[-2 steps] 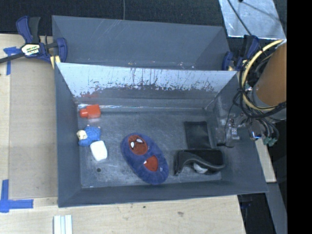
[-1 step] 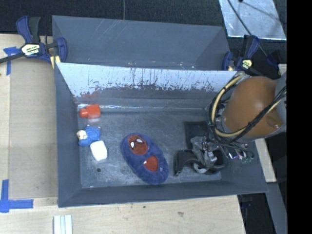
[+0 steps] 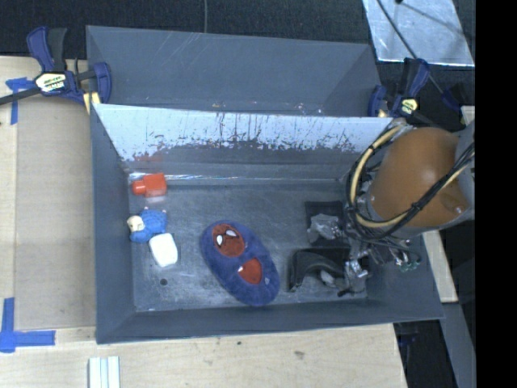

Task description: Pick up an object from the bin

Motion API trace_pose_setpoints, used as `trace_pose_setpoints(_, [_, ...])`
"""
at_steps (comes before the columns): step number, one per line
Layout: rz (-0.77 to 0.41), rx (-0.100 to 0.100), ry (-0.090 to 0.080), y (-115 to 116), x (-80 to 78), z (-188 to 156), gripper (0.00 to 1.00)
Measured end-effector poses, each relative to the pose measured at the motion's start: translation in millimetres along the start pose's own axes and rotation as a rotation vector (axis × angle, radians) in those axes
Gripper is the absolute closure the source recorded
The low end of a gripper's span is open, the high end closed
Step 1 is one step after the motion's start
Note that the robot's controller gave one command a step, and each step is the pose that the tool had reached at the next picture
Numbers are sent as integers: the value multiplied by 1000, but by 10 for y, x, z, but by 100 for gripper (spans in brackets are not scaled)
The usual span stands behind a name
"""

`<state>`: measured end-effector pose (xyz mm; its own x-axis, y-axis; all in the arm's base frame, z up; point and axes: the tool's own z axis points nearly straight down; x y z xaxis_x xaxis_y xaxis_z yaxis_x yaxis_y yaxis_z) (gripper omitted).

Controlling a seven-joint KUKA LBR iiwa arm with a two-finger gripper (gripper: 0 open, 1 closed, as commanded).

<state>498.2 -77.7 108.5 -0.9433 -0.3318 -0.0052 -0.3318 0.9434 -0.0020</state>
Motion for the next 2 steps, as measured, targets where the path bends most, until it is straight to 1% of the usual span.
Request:
trace_pose_setpoints(1, [-1, -3, 3, 14, 6, 3, 100])
trace_pose_setpoints(2, [28, 2, -2, -144, -300, -1270, 100])
